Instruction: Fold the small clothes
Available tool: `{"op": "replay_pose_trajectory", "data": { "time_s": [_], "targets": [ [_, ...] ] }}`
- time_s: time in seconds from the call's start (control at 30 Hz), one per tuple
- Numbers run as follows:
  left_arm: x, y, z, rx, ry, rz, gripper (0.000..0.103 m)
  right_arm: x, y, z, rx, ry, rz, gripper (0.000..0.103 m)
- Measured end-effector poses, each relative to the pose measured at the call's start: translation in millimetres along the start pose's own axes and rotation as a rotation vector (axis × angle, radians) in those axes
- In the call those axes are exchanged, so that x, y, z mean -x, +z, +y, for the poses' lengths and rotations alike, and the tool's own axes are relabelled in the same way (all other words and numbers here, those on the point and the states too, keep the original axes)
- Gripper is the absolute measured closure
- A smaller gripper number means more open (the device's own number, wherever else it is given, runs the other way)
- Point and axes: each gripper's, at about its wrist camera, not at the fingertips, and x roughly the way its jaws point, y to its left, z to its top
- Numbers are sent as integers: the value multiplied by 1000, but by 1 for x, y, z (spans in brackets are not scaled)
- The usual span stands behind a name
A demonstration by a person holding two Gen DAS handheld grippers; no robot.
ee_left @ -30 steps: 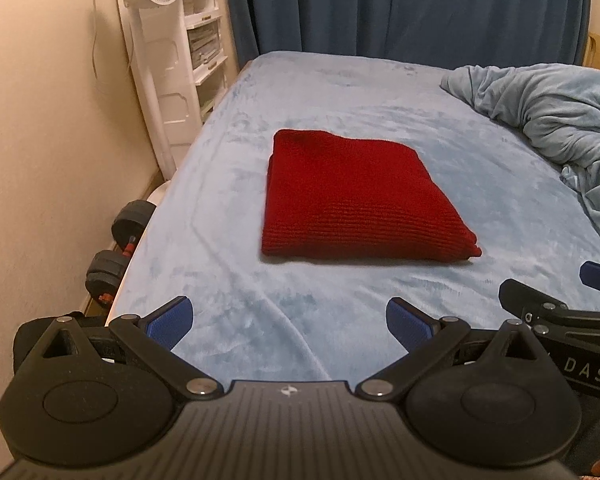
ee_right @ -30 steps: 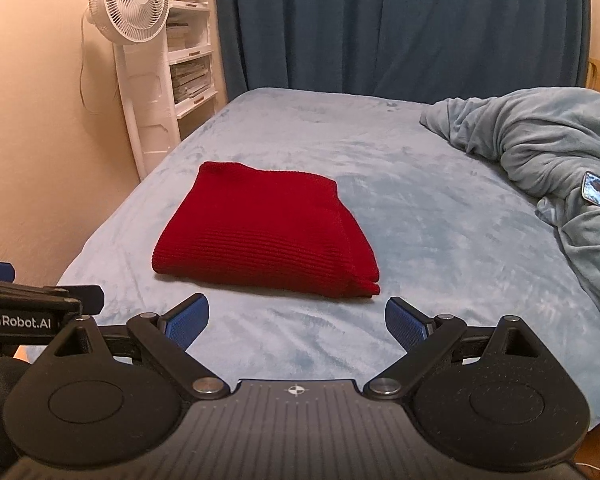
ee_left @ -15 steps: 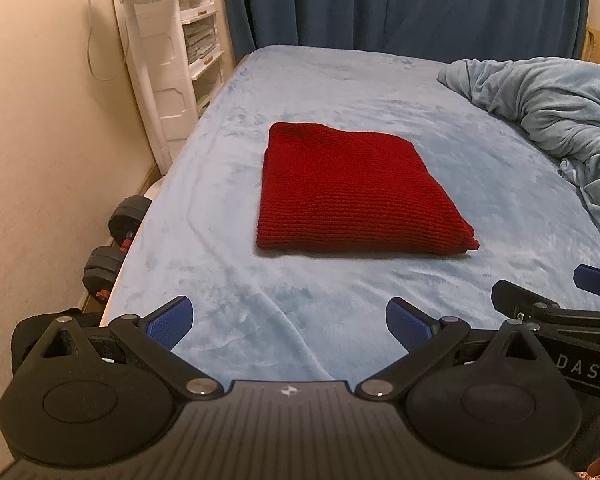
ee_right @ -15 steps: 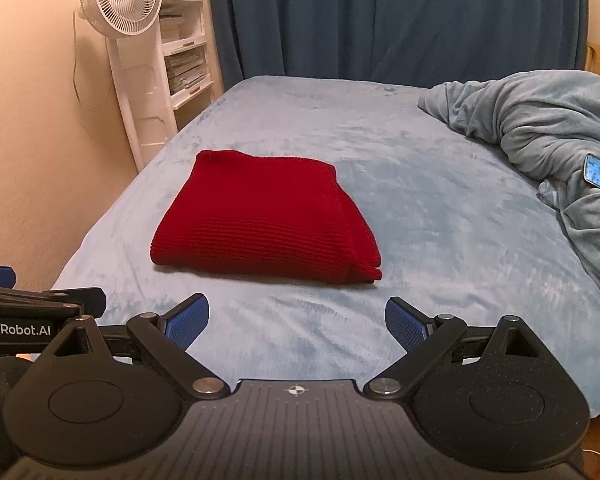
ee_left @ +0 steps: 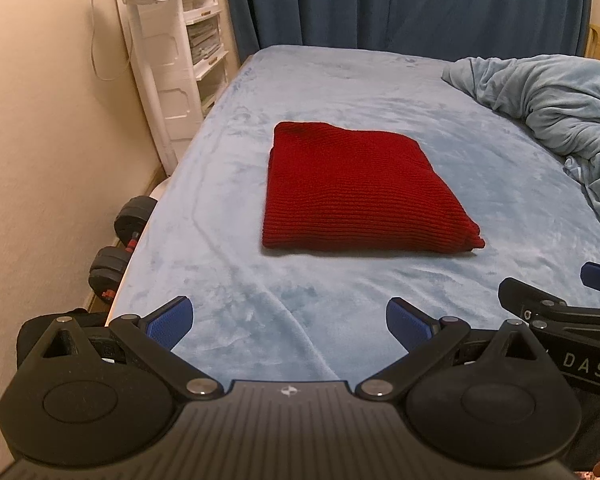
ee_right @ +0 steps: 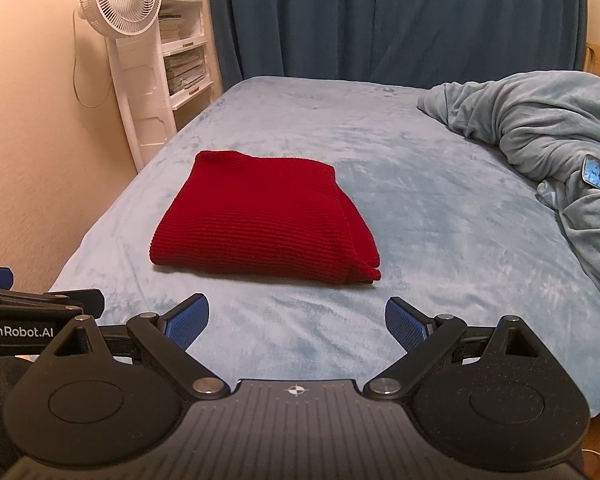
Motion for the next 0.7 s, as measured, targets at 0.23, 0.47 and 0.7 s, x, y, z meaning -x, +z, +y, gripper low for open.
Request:
{"op": "replay_pose_trajectory", "data": {
  "time_s": [0.23, 0.47, 0.7],
  "targets": [
    [0, -2, 0, 0, 1, 2, 0, -1, 0, -1, -2, 1, 5, 8],
    [-1, -3, 0, -1, 5, 4, 0, -2, 0, 0, 0, 0, 11, 8],
    [-1, -5, 1, 1, 8, 8, 0, -2, 0, 1, 0, 0, 13, 8]
  ]
}}
